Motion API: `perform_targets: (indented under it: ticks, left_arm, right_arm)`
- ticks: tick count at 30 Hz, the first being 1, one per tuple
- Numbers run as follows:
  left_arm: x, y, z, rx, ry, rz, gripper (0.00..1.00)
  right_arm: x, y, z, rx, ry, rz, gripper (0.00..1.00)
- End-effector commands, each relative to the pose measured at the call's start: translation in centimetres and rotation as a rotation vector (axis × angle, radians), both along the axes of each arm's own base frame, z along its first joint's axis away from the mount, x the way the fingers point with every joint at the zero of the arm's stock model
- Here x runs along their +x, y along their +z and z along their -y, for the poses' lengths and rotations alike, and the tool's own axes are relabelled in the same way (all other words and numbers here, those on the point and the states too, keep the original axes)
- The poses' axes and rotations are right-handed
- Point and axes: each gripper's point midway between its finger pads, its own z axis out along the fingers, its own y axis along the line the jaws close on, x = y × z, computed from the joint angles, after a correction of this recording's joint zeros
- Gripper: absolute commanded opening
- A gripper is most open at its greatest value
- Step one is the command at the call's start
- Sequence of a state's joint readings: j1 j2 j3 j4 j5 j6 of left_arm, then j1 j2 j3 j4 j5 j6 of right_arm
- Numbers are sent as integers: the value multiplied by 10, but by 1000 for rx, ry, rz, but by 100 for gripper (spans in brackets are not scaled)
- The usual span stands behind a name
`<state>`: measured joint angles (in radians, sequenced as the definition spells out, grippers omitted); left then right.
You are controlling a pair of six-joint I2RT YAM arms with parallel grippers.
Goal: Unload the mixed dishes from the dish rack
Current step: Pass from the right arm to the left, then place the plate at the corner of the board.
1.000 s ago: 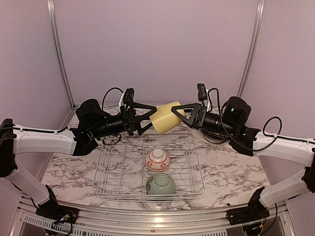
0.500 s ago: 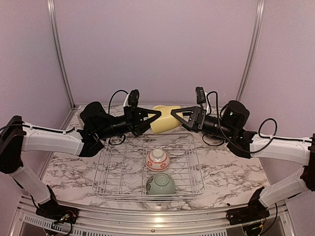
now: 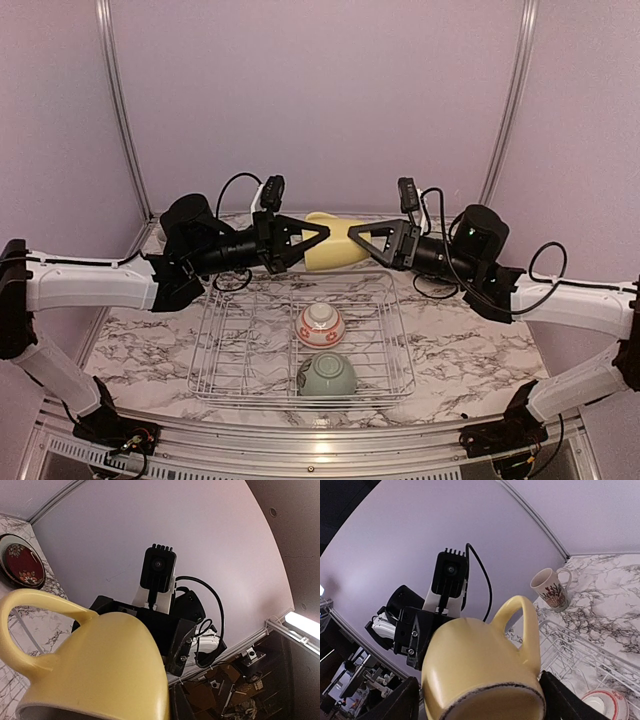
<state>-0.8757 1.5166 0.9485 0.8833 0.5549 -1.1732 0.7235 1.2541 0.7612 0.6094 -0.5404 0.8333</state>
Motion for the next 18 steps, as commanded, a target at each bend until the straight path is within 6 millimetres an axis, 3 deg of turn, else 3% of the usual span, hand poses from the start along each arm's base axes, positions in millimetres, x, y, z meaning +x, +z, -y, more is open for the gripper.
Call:
perform_targets:
  ticks: [1,8,13,18]
  left_arm:
    - [21,-23,-7,202,141,32,0]
    - [28,-22,-26,287,209,64,0]
    - [32,-19,-42,341,263,85,0]
    - [47,-28,-77,588,426,129,0]
  right_arm:
    - [13,6,9,-51,-98,49,85]
    - [17,-5,13,-110,-137,35,95]
    - [17,-7,15,-119,-144,33,97]
    - [18,-9,15,-131,-146,35,97]
